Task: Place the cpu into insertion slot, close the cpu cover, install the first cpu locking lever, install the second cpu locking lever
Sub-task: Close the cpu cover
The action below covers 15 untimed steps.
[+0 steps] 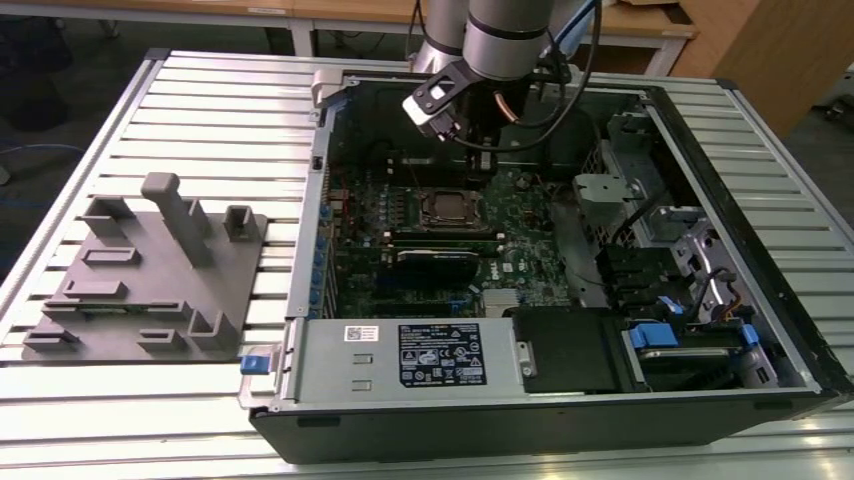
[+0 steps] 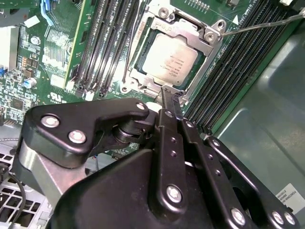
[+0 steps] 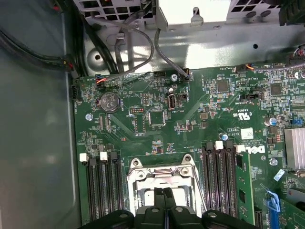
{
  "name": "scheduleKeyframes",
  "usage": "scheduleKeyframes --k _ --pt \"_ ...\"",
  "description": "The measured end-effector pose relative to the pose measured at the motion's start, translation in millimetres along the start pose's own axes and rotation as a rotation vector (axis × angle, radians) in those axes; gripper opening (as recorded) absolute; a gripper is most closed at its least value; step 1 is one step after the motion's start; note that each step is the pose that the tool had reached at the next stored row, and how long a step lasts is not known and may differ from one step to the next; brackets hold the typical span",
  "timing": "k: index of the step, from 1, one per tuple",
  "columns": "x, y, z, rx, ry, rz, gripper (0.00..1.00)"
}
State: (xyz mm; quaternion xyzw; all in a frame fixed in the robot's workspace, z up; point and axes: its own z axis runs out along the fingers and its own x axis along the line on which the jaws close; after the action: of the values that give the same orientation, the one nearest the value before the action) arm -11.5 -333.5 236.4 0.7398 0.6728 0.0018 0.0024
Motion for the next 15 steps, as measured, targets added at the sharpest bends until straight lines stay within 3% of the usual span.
scheduleKeyframes --k 15 --pt "0.0 0.0 0.0 0.0000 0.0003 -0.042 0.10"
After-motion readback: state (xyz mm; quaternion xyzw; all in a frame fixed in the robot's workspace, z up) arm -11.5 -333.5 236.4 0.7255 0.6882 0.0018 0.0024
